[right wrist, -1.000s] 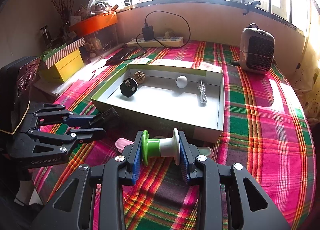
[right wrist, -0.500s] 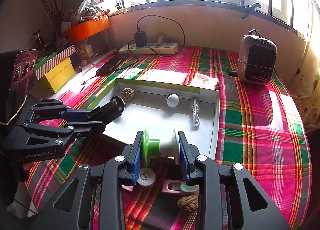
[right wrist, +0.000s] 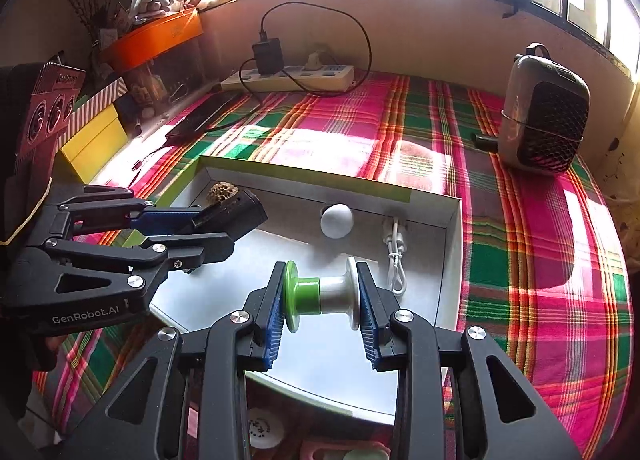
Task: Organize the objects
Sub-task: 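Carry the spool in the right tool while the left tool carries the flashlight over the box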
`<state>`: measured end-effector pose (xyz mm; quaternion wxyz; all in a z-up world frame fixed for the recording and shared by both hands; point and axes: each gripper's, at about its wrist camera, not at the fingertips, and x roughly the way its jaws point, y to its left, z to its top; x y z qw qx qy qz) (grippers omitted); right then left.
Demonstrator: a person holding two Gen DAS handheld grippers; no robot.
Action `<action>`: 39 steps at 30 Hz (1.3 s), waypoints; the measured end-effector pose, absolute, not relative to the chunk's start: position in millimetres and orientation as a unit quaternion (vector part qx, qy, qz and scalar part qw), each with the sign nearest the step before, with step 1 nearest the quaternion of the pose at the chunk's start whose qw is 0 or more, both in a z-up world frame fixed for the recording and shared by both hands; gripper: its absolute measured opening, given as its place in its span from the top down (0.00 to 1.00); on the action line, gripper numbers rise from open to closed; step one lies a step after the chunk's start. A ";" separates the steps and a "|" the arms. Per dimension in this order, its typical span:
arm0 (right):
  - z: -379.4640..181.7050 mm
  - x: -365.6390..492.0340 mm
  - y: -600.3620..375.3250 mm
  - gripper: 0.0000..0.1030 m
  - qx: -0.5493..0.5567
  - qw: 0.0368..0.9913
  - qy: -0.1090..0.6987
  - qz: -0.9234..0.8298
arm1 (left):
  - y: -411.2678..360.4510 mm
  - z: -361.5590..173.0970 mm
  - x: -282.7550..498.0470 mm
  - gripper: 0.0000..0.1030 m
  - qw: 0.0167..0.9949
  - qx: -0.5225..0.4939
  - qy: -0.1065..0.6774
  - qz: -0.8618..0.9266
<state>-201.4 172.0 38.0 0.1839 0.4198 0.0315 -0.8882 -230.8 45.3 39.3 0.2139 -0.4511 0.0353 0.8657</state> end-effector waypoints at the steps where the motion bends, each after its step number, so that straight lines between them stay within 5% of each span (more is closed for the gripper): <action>1: 35.9 -204.5 171.5 0.67 0.423 0.185 0.032 -0.887 | 46.2 38.1 -234.1 0.76 0.216 -0.452 0.034 0.865; 39: 10.4 -238.5 162.6 0.67 0.446 0.169 0.070 -0.876 | 57.3 14.8 -266.7 0.76 0.206 -0.473 0.045 0.855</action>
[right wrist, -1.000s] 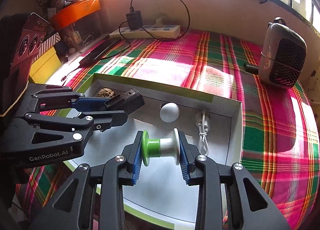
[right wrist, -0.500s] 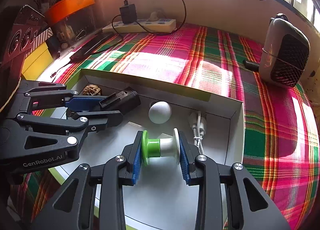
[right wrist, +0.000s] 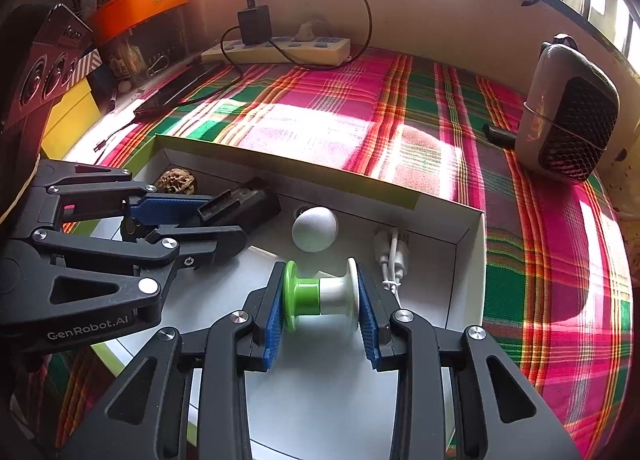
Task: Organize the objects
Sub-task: 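Carry the spool in the right tool while the left tool carries the flashlight over the box, then open the right tool to drop the spool while the left tool releases the flashlight into the box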
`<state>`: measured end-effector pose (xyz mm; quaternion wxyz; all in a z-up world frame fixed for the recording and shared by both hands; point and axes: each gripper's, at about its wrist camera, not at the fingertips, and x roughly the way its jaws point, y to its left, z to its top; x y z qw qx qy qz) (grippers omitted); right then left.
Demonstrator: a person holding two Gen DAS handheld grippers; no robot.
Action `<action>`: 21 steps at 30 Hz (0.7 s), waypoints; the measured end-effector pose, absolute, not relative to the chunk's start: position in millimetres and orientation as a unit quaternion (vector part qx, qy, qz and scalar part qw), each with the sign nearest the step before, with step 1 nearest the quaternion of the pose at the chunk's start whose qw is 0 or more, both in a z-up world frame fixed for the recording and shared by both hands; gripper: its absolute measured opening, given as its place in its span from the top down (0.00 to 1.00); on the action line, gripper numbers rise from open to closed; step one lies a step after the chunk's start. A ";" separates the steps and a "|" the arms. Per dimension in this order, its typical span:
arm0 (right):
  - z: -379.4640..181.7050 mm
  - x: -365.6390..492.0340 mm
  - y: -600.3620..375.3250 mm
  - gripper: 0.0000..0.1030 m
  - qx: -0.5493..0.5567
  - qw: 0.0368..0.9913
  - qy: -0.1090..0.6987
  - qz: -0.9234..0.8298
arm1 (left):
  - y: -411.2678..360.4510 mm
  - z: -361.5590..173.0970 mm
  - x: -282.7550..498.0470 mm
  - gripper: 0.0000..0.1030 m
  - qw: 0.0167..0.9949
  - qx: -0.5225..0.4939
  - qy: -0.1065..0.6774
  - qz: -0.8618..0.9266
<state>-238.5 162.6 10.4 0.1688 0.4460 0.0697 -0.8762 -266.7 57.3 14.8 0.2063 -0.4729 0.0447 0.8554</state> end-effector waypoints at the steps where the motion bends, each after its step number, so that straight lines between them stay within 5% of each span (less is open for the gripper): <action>1: 10.4 -238.7 162.9 0.67 0.446 0.168 0.069 -0.876 | 57.2 14.6 -266.4 0.76 0.206 -0.473 0.044 0.856; 21: 14.1 -235.4 161.5 0.55 0.445 0.163 0.071 -0.878 | 53.5 20.2 -262.0 0.75 0.197 -0.467 0.040 0.861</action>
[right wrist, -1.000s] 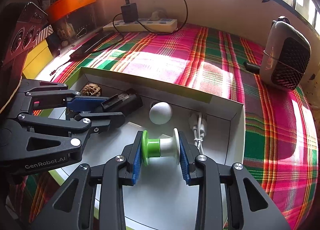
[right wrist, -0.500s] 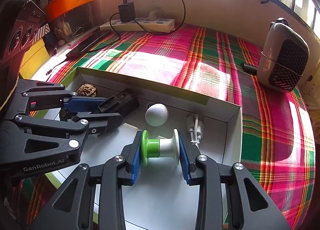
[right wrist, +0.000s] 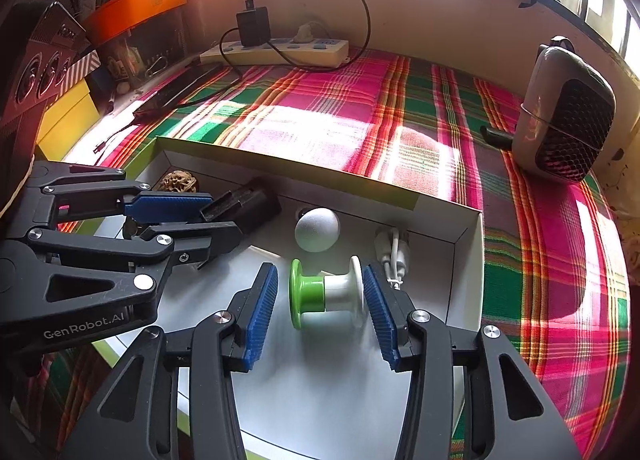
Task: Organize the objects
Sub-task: 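Open the right tool to drop the spool while the left tool releases the flashlight into the box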
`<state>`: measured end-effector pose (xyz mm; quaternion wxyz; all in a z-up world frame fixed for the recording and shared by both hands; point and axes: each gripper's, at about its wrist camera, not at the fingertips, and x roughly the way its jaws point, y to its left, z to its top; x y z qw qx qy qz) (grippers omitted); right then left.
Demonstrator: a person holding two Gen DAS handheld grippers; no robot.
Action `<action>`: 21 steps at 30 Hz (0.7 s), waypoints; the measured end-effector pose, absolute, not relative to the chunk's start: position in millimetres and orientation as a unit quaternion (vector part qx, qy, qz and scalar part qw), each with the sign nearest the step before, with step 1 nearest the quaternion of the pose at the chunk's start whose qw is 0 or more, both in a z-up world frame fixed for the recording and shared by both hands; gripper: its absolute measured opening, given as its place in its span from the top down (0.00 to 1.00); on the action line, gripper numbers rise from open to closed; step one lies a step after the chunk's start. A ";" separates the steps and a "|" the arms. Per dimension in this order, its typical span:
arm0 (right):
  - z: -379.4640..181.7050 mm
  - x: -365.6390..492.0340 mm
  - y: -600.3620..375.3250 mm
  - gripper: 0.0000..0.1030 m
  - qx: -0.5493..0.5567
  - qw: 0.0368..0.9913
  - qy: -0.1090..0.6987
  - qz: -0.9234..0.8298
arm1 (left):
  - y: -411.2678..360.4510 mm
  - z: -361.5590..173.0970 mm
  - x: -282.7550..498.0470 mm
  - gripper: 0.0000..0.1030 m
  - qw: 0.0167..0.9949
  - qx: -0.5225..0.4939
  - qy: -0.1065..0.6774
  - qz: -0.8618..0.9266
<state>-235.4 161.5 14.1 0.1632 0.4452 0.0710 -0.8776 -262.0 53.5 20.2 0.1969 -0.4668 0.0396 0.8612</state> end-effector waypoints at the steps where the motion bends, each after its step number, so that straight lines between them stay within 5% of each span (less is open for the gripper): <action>1: 14.7 -234.5 161.6 0.55 0.445 0.162 0.072 -0.878 | 53.1 21.6 -260.7 0.75 0.198 -0.465 0.039 0.862; 21: 42.9 -193.4 167.1 0.55 0.414 0.150 0.047 -0.897 | 35.4 58.6 -209.8 0.75 0.195 -0.420 0.024 0.886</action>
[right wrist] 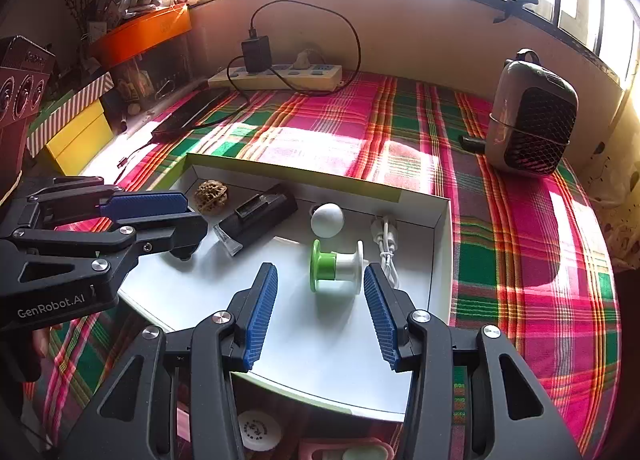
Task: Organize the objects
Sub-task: 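Open the right tool to drop the spool while the left tool releases the flashlight into the box, then move both tools back toward the pink clip and the walnut on the cloth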
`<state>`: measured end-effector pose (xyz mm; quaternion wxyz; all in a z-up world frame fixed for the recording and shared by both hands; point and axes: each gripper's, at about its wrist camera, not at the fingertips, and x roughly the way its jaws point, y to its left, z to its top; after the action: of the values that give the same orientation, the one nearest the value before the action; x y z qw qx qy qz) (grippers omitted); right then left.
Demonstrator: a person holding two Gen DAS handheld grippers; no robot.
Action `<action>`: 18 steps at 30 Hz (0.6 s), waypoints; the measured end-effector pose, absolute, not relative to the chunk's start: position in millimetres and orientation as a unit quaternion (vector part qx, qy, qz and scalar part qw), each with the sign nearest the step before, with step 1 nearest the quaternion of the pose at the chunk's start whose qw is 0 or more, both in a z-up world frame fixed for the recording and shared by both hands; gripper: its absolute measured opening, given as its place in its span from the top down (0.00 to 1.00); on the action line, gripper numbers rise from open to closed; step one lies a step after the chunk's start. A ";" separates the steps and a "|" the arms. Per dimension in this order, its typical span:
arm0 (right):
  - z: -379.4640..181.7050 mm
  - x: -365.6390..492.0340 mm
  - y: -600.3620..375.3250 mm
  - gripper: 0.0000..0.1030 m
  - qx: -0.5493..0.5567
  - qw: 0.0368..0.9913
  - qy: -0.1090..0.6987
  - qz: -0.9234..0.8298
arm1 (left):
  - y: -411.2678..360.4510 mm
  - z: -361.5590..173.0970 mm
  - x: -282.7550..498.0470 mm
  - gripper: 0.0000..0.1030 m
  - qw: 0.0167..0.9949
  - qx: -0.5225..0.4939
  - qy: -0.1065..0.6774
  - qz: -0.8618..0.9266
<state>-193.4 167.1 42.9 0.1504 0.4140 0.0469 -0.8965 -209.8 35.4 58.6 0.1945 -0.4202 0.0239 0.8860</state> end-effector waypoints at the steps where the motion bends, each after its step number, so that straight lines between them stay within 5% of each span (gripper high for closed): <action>1: 45.0 -190.5 167.9 0.55 0.411 0.150 0.044 -0.898 | 34.6 61.3 -205.5 0.75 0.195 -0.416 0.023 0.888; 18: 60.2 -128.8 193.0 0.55 0.378 0.127 0.017 -0.917 | 30.4 64.4 -137.8 0.75 0.219 -0.389 0.002 0.895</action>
<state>-128.8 193.0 60.2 0.1270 0.3784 0.0167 -0.9168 -137.8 30.4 64.4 0.2187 -0.3893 0.0023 0.8948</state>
